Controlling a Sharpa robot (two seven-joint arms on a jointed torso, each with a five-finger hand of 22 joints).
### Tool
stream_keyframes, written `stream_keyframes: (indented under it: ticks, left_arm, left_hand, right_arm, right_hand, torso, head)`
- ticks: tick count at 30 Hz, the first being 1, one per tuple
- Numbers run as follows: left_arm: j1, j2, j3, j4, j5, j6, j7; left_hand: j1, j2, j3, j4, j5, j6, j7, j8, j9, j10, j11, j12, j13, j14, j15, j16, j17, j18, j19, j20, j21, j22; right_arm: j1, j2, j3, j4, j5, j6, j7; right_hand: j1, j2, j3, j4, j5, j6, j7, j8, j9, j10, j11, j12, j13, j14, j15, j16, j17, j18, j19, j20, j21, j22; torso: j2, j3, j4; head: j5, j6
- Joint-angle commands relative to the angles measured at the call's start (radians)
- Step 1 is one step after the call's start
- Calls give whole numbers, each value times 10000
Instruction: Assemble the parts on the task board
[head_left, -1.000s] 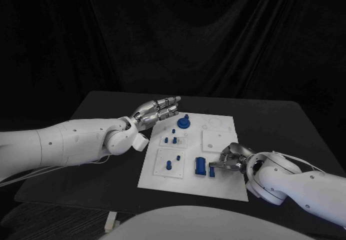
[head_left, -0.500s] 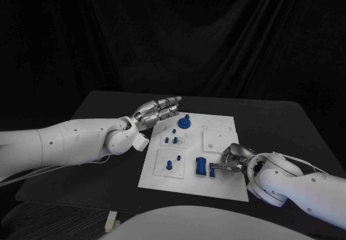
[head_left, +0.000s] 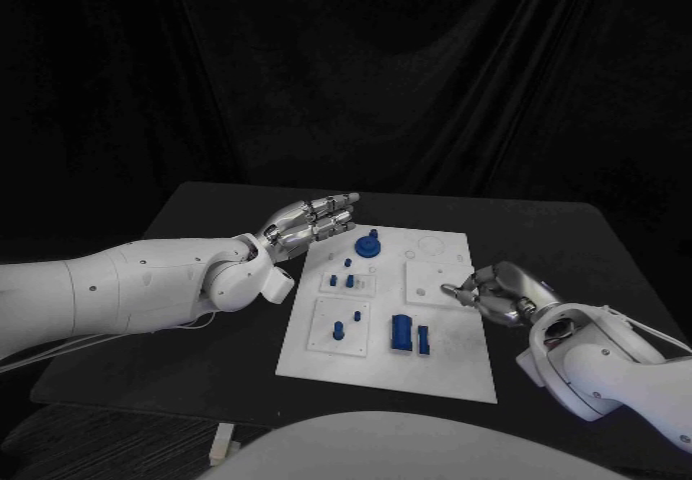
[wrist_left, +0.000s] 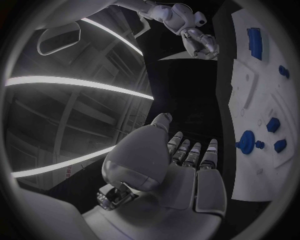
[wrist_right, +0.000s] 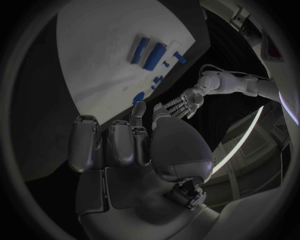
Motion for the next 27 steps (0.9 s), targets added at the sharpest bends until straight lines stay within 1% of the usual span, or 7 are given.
stream_keyframes:
  ticks: [1, 8, 11, 15, 21, 26, 27]
  left_arm:
    - [-2, -94, 12, 288, -268, -745, 937]
    - [12, -238, 15, 679, -689, -1906, 1683]
    - [16, -267, 15, 759, -741, -2188, 1834]
    - [18, -280, 15, 822, -800, -2499, 1993]
    - [17, -175, 14, 781, -971, -2739, 2146]
    - [16, -76, 13, 709, -1010, -2762, 2147]
    - [1, -112, 4, 733, -831, -2441, 182]
  left_hand:
    - [-78, -124, -79, 356, 104, 762, 121, 195, 59, 476, -54, 501, 72, 171, -216, 93, 51, 135, 183, -135, 167, 148]
    - [125, -479, -410, 1320, 79, 1594, -87, 201, 82, 1054, -317, 804, 118, 234, -740, 88, 55, 125, 167, -547, 187, 103]
    - [167, -504, -504, 1548, -13, 1458, -172, 87, 62, 957, -422, 645, 101, 106, -852, 28, 22, 113, 31, -647, 90, -6]
    - [-73, -487, -778, 1591, -358, 1148, -401, -104, 30, 712, -678, 360, 69, -70, -1038, -36, -32, 100, -159, -785, -58, -172]
    - [-480, -491, -1250, 1588, -1365, 498, -808, -232, -27, 359, -1082, 53, 27, -70, -1266, -36, -32, 95, -320, -984, -210, -351]
    - [-718, -468, -1453, 1580, -1833, -95, -1044, -291, -80, 179, -1279, -110, -1, -70, -1254, -36, -32, 98, -334, -1056, -228, -374]
    - [-4853, -1082, -655, 708, -2950, -861, -1116, -585, -389, -365, -1097, -445, -247, -70, -1524, -36, -32, -510, -426, -1494, -343, -532]
  right_arm:
    - [217, -414, 5, 172, 1524, -2455, 2539]
    - [385, -881, 3, 41, 4319, -2739, 6120]
    - [383, -936, 2, -83, 5533, -2338, 7451]
    - [316, -958, 1, -335, 6456, -1476, 8790]
    - [50, -906, -1, -689, 6883, -258, 9633]
    - [-181, -827, -2, -915, 6970, 68, 9864]
    - [-109, -850, -7, -845, 6439, -737, 8960]
  right_hand:
    - [-1209, 393, -436, -102, 1515, 98, 365, -898, -1019, -1811, 406, -3238, -1917, -1461, 288, -3801, -4836, 739, -2036, 387, -5084, -718]
    - [-818, 841, -1238, -10, 909, -934, 1869, -2732, -3365, -6827, 2207, -9892, -7214, -4563, 2351, -9517, -7405, 706, -4449, 1945, -10740, -4856]
    - [-594, 898, -1711, 1, 433, -1278, 1889, -3683, -4696, -7472, 2747, -11098, -9008, -5764, 2980, -11008, -8368, 595, -5433, 2481, -11481, -6290]
    - [-658, 926, -2476, -13, -425, -2808, 497, -5085, -6580, -9875, 2187, -11921, -10516, -10848, 2915, -12375, -9044, 234, -11847, 2576, -11710, -10524]
    - [-351, 626, -2891, -10, -1088, -6588, -834, -5420, -9327, -13742, 1123, -12100, -12300, -14473, 2321, -12831, -9517, 396, -14204, 2605, -12188, -13080]
    - [-327, 342, -2503, 1, -1093, -6839, -990, -5445, -9597, -14131, 1009, -12172, -12594, -14498, 2267, -12838, -9525, 567, -14204, 2556, -12188, -13080]
    - [-3384, -14, -1577, -877, -1367, -7644, -670, -5760, -10027, -14556, 720, -12781, -13080, -14498, 1988, -12838, -9525, 88, -14204, 1849, -12188, -13080]
  torso:
    - [3, -1, 6]
    - [15, 2, 10]
    - [38, 11, -6]
    - [27, 8, 0]
    - [19, 1, 9]
    - [26, 5, 2]
    - [23, 6, 5]
  head:
    - [4, -1]
    - [-54, -1]
    - [-52, -1]
    - [-73, -1]
    - [-94, -1]
    - [-116, -1]
    - [-114, 1]
